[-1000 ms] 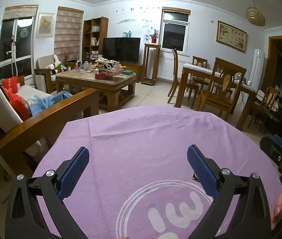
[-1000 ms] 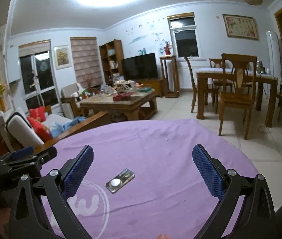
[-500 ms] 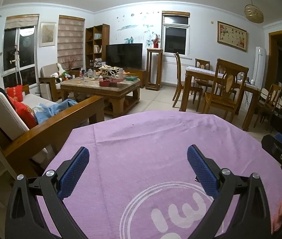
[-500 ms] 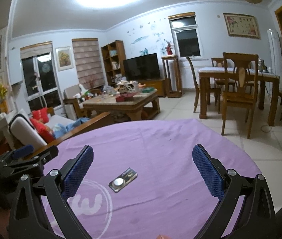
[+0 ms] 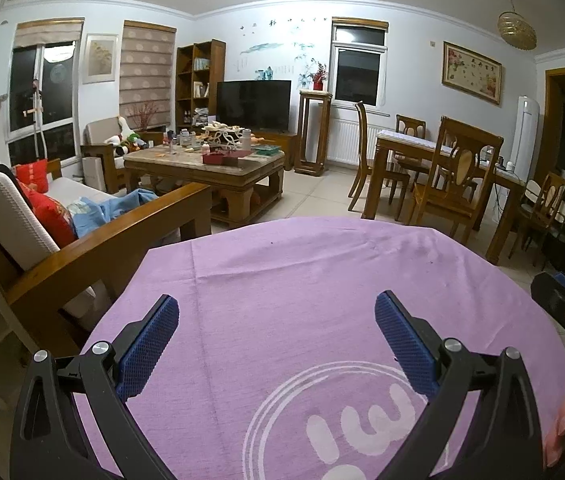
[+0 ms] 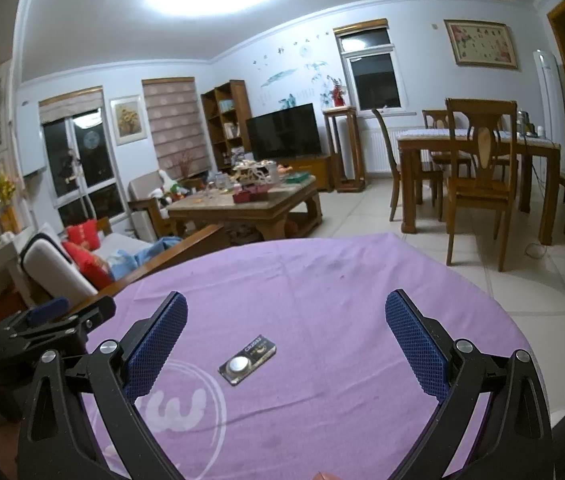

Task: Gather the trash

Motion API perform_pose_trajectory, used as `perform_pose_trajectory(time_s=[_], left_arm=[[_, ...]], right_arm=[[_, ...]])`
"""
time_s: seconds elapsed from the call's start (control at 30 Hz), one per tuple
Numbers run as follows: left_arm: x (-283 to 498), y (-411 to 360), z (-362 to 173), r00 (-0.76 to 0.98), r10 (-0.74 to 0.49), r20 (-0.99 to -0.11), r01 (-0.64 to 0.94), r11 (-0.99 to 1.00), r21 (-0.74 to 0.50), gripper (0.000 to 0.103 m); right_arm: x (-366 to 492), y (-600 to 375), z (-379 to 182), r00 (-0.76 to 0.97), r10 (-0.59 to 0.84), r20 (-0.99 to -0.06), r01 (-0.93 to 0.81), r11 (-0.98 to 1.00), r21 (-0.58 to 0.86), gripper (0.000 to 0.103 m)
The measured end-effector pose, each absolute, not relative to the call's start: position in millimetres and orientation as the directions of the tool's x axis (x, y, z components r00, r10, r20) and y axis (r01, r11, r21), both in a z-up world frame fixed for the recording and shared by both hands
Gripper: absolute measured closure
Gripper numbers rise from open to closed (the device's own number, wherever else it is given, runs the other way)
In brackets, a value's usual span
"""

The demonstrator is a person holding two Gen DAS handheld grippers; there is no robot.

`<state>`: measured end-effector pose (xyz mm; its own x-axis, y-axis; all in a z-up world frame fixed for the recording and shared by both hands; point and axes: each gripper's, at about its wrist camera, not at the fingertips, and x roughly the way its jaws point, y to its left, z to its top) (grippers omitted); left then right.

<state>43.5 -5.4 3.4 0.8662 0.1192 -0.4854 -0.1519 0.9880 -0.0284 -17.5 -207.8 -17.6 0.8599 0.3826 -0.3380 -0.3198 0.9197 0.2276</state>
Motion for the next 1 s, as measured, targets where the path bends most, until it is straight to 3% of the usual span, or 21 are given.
perform_pose_trajectory(time_s=[1.0], left_arm=[[40.6, -5.5, 4.7, 0.864, 0.139, -0.485, -0.168, 0.986, -0.017, 0.005]], right_arm=[[-19.7, -204.1, -18.2, 0.861, 0.382, -0.337, -0.313, 0.919, 0.241, 0.005]])
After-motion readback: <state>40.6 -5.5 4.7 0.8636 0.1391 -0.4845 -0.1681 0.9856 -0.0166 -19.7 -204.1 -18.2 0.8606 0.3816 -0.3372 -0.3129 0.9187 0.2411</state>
